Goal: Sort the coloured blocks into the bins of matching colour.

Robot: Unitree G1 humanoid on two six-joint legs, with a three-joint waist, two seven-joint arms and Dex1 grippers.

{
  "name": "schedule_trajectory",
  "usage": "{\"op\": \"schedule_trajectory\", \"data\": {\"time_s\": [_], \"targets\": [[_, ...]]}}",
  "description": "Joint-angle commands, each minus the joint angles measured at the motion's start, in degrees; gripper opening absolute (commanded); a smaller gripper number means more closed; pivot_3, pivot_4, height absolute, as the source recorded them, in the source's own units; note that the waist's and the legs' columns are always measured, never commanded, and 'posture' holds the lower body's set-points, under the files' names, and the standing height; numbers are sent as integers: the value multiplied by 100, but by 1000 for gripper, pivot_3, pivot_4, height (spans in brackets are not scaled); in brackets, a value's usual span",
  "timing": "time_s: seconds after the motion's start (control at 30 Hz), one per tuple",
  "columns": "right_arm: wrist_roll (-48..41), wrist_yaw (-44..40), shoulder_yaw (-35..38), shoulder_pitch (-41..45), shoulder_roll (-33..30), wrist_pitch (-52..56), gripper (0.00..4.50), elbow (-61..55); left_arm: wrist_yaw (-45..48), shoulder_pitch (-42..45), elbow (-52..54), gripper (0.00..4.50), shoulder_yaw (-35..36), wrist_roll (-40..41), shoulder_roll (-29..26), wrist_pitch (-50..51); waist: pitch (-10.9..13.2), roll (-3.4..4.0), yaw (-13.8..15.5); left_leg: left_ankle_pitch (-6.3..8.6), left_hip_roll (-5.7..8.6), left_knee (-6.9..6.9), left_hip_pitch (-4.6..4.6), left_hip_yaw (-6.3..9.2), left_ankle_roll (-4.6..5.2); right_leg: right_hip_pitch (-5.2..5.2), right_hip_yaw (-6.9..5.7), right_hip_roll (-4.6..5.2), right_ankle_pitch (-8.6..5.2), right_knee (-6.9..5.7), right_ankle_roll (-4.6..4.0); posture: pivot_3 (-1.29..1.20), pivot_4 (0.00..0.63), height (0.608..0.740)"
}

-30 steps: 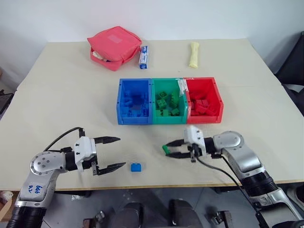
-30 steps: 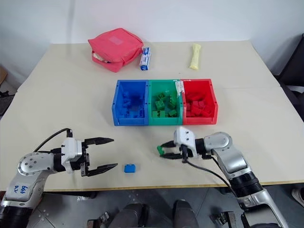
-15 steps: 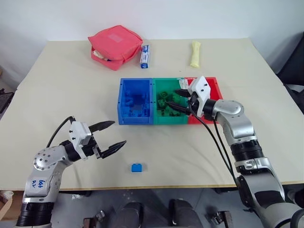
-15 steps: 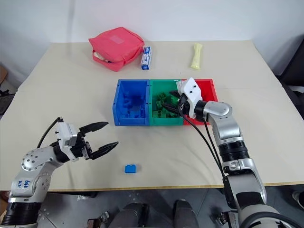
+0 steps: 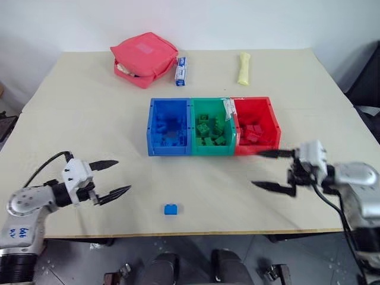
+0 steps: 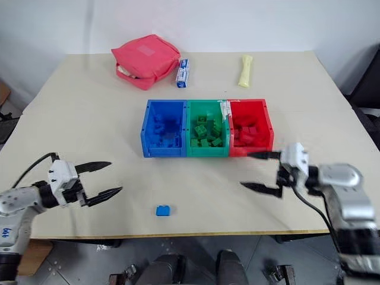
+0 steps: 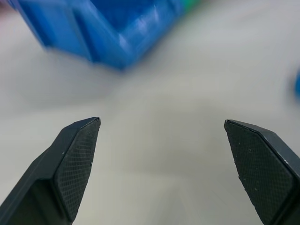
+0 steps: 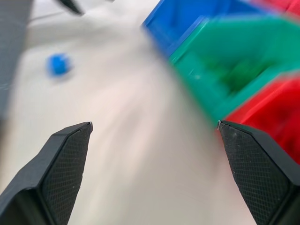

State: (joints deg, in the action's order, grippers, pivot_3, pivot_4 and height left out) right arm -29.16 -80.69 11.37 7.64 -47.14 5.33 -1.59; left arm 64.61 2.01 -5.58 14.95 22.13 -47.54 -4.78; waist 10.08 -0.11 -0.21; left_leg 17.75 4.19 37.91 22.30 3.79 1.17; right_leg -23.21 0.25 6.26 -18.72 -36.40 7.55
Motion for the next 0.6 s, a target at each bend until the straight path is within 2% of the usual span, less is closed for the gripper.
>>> {"op": "schedule_trajectory", "data": {"time_s": [0.03, 0.17, 0.27, 0.33, 0.43, 0.57, 0.6], "targets": [[-156, -144, 354, -496, -254, -71, 4465, -566, 746, -106, 323, 4500, -156, 247, -400, 320, 0, 0, -1, 0, -2, 0, -2, 0, 0, 1, 1, 0, 0, -1, 0, 0, 150, 740], [-161, 39, 449, -890, -168, -183, 4465, -819, 1066, 54, 1339, 4500, -801, 428, -707, 1267, 0, 1, 15, 2, -2, -2, -7, 1, 1, 11, 3, 3, 0, 5, -1, 0, 150, 740], [-252, 189, 377, -1044, -110, -18, 4465, -1113, 677, 433, 1940, 4500, -1439, 228, -463, 1934, 0, 2, 45, 2, -1, -2, -8, 5, 3, 21, 0, 5, 0, 12, -1, 0, 150, 740], [-248, 406, 296, -1099, -43, 64, 4465, -1385, 52, 740, 2341, 4500, -2016, -142, -117, 2561, 0, 2, 68, 3, 1, -2, -11, 9, 3, 27, -4, 5, 0, 15, 0, 0, 150, 740], [-304, 600, 306, -1259, -48, 245, 4465, -1734, -291, 871, 2668, 4500, -2627, -741, 19, 2796, 1, 2, 84, 4, 2, 1, -12, 10, 5, 30, -4, 0, 1, 15, 2, 0, 150, 740], [-323, 776, 322, -1408, -46, 377, 4465, -1984, -568, 1066, 2496, 4500, -3046, -1281, 131, 2751, 1, 2, 108, 6, -5, -2, -13, 10, 0, 30, -3, -8, 1, 21, 1, 0, 150, 740], [-315, 809, 348, -1450, -41, 373, 4491, -2023, -621, 1128, 2407, 4313, -3128, -1414, 170, 2693, 0, 3, 137, 6, -4, 2, -16, 11, 0, 36, -3, -8, 1, 24, 1, 0, 150, 740]]}}
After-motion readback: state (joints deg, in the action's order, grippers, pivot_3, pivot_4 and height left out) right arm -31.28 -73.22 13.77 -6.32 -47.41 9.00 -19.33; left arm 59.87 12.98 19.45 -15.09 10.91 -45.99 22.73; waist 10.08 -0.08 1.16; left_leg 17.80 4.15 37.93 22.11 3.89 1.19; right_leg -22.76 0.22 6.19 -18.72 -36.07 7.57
